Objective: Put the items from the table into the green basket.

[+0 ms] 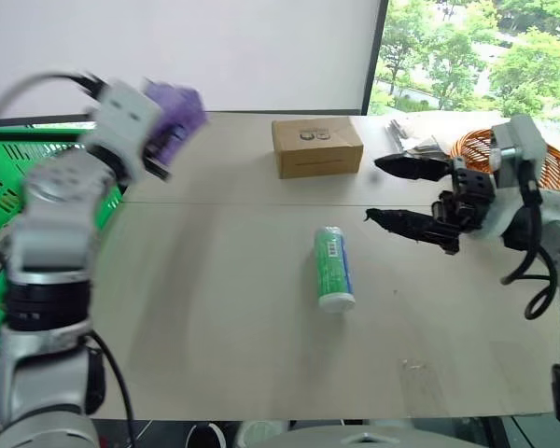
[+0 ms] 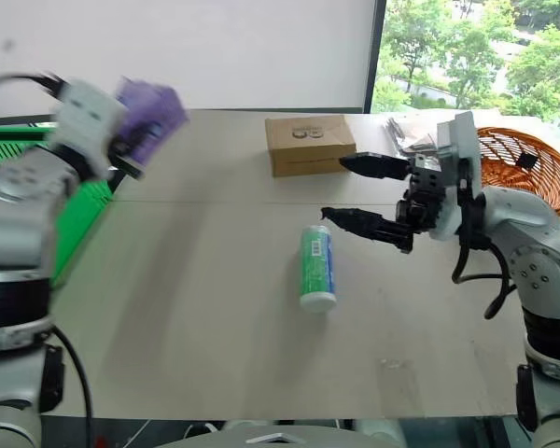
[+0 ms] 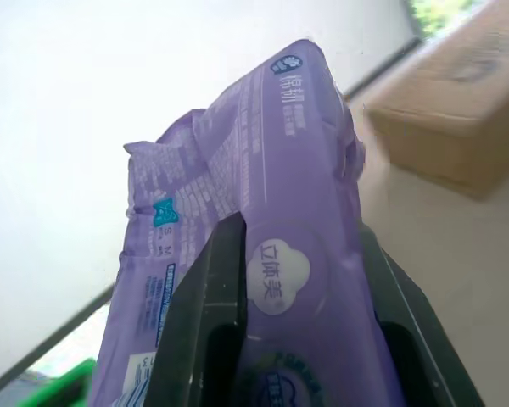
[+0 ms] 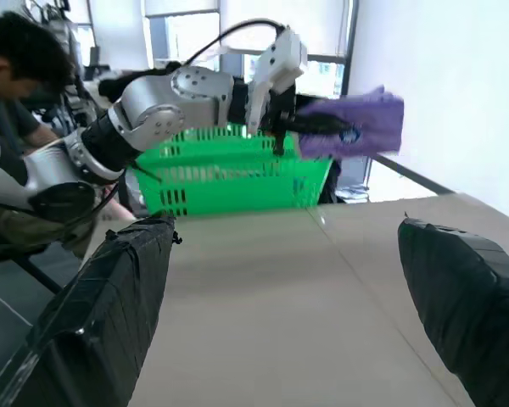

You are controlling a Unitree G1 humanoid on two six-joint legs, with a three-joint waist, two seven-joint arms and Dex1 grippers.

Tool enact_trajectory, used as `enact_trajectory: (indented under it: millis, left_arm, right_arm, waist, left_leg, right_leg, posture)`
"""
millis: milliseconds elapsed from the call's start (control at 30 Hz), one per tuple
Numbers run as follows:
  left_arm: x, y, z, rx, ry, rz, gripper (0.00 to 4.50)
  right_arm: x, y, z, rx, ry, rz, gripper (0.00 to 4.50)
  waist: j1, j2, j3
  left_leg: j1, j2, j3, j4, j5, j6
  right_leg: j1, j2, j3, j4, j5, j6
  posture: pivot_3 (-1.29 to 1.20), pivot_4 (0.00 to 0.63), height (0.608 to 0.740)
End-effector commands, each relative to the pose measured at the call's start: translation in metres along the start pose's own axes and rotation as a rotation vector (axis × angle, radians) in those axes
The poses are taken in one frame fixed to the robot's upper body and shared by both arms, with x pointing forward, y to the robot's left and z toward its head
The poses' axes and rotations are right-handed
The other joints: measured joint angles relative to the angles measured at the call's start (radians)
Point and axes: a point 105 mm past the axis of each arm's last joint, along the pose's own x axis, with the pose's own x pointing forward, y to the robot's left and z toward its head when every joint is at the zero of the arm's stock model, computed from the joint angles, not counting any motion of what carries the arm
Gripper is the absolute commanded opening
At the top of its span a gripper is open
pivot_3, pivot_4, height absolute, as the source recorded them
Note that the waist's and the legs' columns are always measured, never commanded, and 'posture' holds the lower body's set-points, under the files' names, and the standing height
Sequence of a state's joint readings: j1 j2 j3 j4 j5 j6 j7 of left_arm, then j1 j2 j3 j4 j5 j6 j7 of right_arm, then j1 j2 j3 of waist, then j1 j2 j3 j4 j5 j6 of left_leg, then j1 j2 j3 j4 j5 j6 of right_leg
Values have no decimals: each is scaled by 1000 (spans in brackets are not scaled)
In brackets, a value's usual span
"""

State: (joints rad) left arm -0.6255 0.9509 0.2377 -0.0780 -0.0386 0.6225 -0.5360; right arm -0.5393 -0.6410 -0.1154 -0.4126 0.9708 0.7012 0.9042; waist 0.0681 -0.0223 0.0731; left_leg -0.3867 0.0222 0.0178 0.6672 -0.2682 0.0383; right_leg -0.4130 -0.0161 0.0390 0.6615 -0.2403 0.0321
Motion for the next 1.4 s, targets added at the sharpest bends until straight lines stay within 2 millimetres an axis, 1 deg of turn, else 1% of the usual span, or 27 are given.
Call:
enact_trajectory:
  millis: [33, 67, 100, 133, 200, 267, 300, 333, 367, 400, 433, 500, 567, 633, 667, 733, 767, 833, 900, 933, 1000, 1067, 1167, 1233, 1300, 1367, 1400]
  left_arm:
    - [-22, 55, -22, 58, 131, 174, 701]
    - [-31, 68, -33, 77, 179, 214, 701]
    - [-40, 80, -49, 102, 233, 248, 701]
    - [-47, 88, -61, 110, 271, 271, 701]
    - [-54, 92, -80, 120, 313, 267, 701]
    - [-55, 93, -85, 143, 318, 261, 701]
    - [-53, 92, -87, 137, 313, 253, 1685]
    - [-51, 93, -88, 130, 305, 256, 2003]
    - [-50, 93, -88, 130, 301, 263, 2449]
    - [-48, 94, -88, 131, 298, 267, 3009]
    - [-47, 95, -87, 141, 293, 275, 3494]
    - [-43, 95, -84, 137, 272, 279, 4223]
    - [-37, 92, -78, 101, 226, 285, 4223]
    - [-28, 79, -63, 25, 125, 233, 4223]
    - [-22, 66, -50, -59, 41, 176, 4223]
    - [-16, 43, -27, -203, -84, 52, 4223]
    - [-16, 25, -18, -251, -128, -54, 4223]
    - [-24, -13, -9, -262, -167, -269, 4223]
    - [-39, -53, -6, -237, -169, -482, 4223]
    - [-47, -69, -5, -233, -165, -570, 4223]
    - [-60, -87, -5, -246, -151, -680, 4223]
    - [-71, -98, -5, -261, -137, -754, 4223]
    - [-86, -108, -4, -293, -130, -837, 4223]
    - [-93, -111, -3, -306, -122, -868, 4223]
    - [-93, -111, -8, -295, -95, -861, 4223]
    - [-93, -110, -11, -286, -77, -850, 4223]
    - [-93, -111, -12, -287, -73, -854, 4223]
  right_arm:
    - [9, 1, 13, -27, -46, 32, 4500]
    - [11, 1, 14, -28, -55, 40, 4500]
    - [14, 1, 15, -31, -62, 50, 4500]
    - [16, 1, 16, -34, -66, 59, 4500]
    - [19, 1, 16, -39, -69, 69, 4500]
    - [20, 0, 16, -43, -67, 71, 4500]
    - [22, 0, 16, -50, -65, 73, 4500]
    - [23, 0, 16, -54, -65, 74, 4500]
    - [24, 0, 16, -57, -66, 75, 4500]
    - [24, 0, 16, -58, -66, 75, 4500]
    - [24, 0, 16, -59, -63, 71, 4500]
    - [21, -1, 14, -62, -49, 59, 4500]
    - [17, -2, 8, -73, -12, 36, 4500]
    - [13, -6, -5, -91, 62, -4, 4500]
    - [10, -8, -16, -102, 118, -33, 4500]
    - [7, -12, -34, -112, 201, -87, 4500]
    - [6, -15, -47, -106, 258, -131, 4500]
    - [4, -19, -72, -91, 361, -210, 4500]
    - [7, -22, -91, -45, 400, -304, 4500]
    - [10, -21, -99, -14, 416, -334, 4500]
    - [11, -21, -115, 28, 470, -397, 4500]
    - [5, -23, -133, 70, 555, -482, 4500]
    - [-4, -18, -153, 151, 679, -553, 4500]
    - [-9, -12, -161, 216, 753, -572, 4500]
    - [-19, -6, -168, 278, 832, -590, 4500]
    - [-23, -1, -170, 324, 864, -588, 4500]
    - [-22, 5, -170, 380, 856, -572, 4500]
  waist:
    - [3, 0, 0]
    - [5, 0, 0]
    - [8, 0, 0]
    - [12, 0, 0]
    - [25, 0, -1]
    - [43, -2, -2]
    - [51, -4, -3]
    - [61, -6, -4]
    - [69, -9, -6]
    - [83, -10, -7]
    - [88, -10, -8]
    - [101, -11, -9]
    - [112, -12, -10]
    - [120, -13, -12]
    - [124, -12, -12]
    - [133, -13, -14]
    - [134, -13, -14]
    - [129, -14, -14]
    - [108, -12, -16]
    - [103, -11, -16]
    - [86, -11, -16]
    - [77, -10, -16]
    - [68, -9, -15]
    - [63, -8, -15]
    - [57, -6, -16]
    - [57, -6, -16]
    - [57, -6, -16]
  left_leg:
    - [0, -1, 0, -1, 0, 0]
    - [0, 0, 0, -1, 0, 0]
    - [0, 0, 0, -1, 0, 0]
    - [0, 0, 0, -1, 0, 0]
    - [0, 0, 0, -1, 0, 0]
    - [0, 1, 0, 0, 0, 0]
    - [-1, 1, -2, 0, 0, 0]
    - [-2, 1, -3, 1, 0, 0]
    - [-3, 1, -5, 2, 0, -1]
    - [-4, 1, -6, 2, 0, -1]
    - [-5, 1, -7, 2, 0, -1]
    - [-5, -1, -6, 2, 0, -1]
    - [-7, -1, -6, 2, 0, -1]
    - [-10, -2, -8, 2, 0, -1]
    - [-11, -3, -8, 2, 0, -1]
    - [-12, -4, -9, 2, 0, -1]
    - [-13, -4, -9, 2, 0, -1]
    - [-13, -4, -9, 2, 0, -1]
    - [-13, -4, -6, 2, 0, -1]
    - [-13, -4, -4, 2, 0, -1]
    - [-13, -3, -3, 1, 0, -1]
    - [-13, -1, -4, 2, 0, -1]
    - [-11, -1, -4, 2, 0, -1]
    - [-9, -1, -4, 3, 1, -1]
    - [-8, -1, -5, 3, 1, -1]
    - [-5, -2, -5, 3, 1, -1]
    - [-5, -2, -5, 3, 1, -1]
  right_leg:
    - [0, -1, 0, 0, 0, 0]
    - [0, -1, 0, 0, 0, 1]
    - [0, -2, 0, 0, 0, 1]
    - [0, -2, -1, 0, 0, 1]
    - [0, -2, -2, 0, 0, 0]
    - [-1, -3, -3, 0, 0, 0]
    - [-1, -4, -5, 0, 0, 0]
    - [-1, -4, -6, 0, 0, 0]
    - [-1, -5, -9, 0, 0, 0]
    - [-1, -7, -11, 0, 0, 0]
    - [-1, -12, -12, -1, 0, -1]
    - [-1, -16, -14, -1, 0, 0]
    - [-2, -17, -14, -1, 0, 0]
    - [-3, -18, -18, -1, 0, 0]
    - [-4, -20, -20, -1, 0, 0]
    - [-4, -23, -23, -1, 0, 0]
    - [-5, -23, -24, -1, 0, 0]
    - [-5, -23, -23, -1, 0, 0]
    - [-7, -23, -21, -1, 0, -1]
    - [-7, -23, -20, 0, 0, -1]
    - [-8, -22, -19, 0, 0, -1]
    - [-8, -19, -20, 1, 0, -2]
    - [-7, -15, -21, 1, 0, -4]
    - [-5, -13, -21, 1, -2, -5]
    - [-3, -12, -21, 1, -2, -5]
    - [0, -12, -21, 0, -2, -5]
    - [0, -12, -21, 0, -2, -5]
  posture:
    - [273, 20, 740]
    - [291, 18, 740]
    - [291, 18, 740]
    - [291, 18, 740]
    - [302, 15, 740]
    - [302, 15, 740]
    - [309, 7, 740]
    - [309, 7, 740]
    - [309, 7, 740]
    - [309, 7, 740]
    - [309, 7, 740]
    - [286, 3, 740]
    - [286, 3, 740]
    - [266, 5, 740]
    - [257, 5, 740]
    - [257, 5, 740]
    - [252, 7, 740]
    - [252, 7, 740]
    - [246, 9, 740]
    - [242, 12, 740]
    - [242, 12, 740]
    - [242, 12, 740]
    - [248, 16, 740]
    - [248, 16, 740]
    - [248, 16, 740]
    - [254, 23, 740]
    - [244, 27, 740]
